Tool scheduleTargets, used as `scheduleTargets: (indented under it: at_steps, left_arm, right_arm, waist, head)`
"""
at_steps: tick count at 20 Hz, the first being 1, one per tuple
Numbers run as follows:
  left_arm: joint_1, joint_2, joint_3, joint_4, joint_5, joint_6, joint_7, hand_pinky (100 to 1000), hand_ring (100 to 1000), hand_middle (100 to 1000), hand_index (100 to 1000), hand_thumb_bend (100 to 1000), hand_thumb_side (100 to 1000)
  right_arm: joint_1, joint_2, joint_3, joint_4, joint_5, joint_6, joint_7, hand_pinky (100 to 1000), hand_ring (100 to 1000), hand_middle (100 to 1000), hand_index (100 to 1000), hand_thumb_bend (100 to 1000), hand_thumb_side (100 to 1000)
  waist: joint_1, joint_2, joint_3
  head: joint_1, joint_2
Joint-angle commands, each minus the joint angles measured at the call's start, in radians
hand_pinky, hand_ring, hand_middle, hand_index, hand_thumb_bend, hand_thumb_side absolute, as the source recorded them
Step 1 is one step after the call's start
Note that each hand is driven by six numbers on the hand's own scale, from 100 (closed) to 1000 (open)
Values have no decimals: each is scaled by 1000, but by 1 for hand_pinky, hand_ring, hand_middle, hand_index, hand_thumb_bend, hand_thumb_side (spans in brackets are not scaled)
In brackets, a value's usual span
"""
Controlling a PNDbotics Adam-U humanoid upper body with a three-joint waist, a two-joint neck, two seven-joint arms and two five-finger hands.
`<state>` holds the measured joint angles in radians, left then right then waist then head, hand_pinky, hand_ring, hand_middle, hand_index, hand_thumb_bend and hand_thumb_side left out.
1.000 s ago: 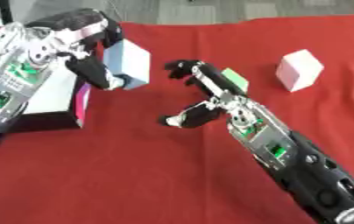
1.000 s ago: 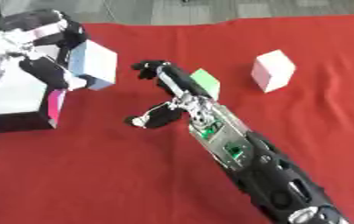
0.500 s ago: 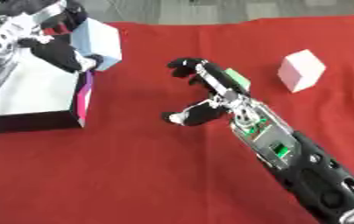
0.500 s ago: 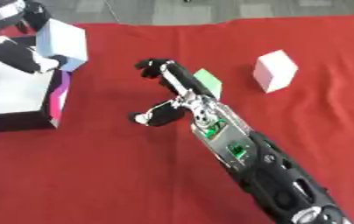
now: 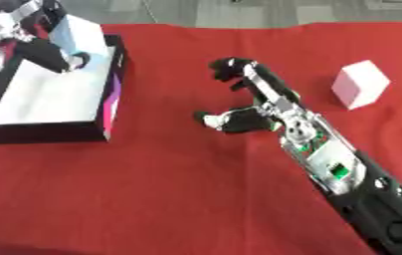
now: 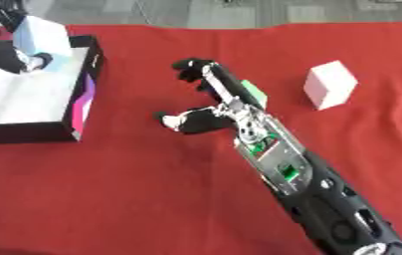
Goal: Pick up the objects with one hand, pass them to the other hand, and then place them into the box on the other side of the table.
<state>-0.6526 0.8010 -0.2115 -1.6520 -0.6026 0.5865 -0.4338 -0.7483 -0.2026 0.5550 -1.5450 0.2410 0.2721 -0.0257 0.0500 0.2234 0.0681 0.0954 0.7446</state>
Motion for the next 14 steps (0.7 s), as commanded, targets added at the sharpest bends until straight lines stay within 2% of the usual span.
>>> scheduleTargets:
  at_steps: [1, 2, 4, 7, 14]
  left_arm:
    - [-6, 43, 33, 45, 6, 8, 25, 714, 701, 402, 444, 245, 100]
    - [-7, 41, 36, 63, 6, 9, 31, 714, 701, 402, 445, 243, 100]
    - [-9, 34, 42, 101, 4, 11, 43, 714, 702, 403, 447, 242, 100]
    - [-14, 22, 51, 162, -3, 13, 59, 713, 703, 407, 452, 238, 100]
    - [-36, -12, 59, 293, -13, 5, 90, 715, 712, 448, 499, 194, 100]
  right_arm:
    - [-23, -14, -15, -32, -16, 0, -20, 746, 804, 717, 828, 460, 280]
    - [-24, -14, -15, -34, -18, 1, -23, 748, 805, 719, 829, 437, 299]
    - [-26, -14, -16, -35, -25, 0, -30, 751, 809, 724, 831, 327, 359]
    - [-28, -13, -18, -36, -42, -1, -38, 751, 811, 727, 834, 271, 353]
    - [-33, -13, -22, -45, -49, -11, -39, 743, 803, 715, 823, 420, 252]
  waist:
    - [-10, -9, -1]
    - [-11, -9, -2]
    - [-13, -9, -3]
    - [-16, -8, -6]
    - [-21, -5, -10]
  head:
    - [22, -10]
    - [27, -11]
    - [34, -13]
    - [43, -16]
    - [52, -20]
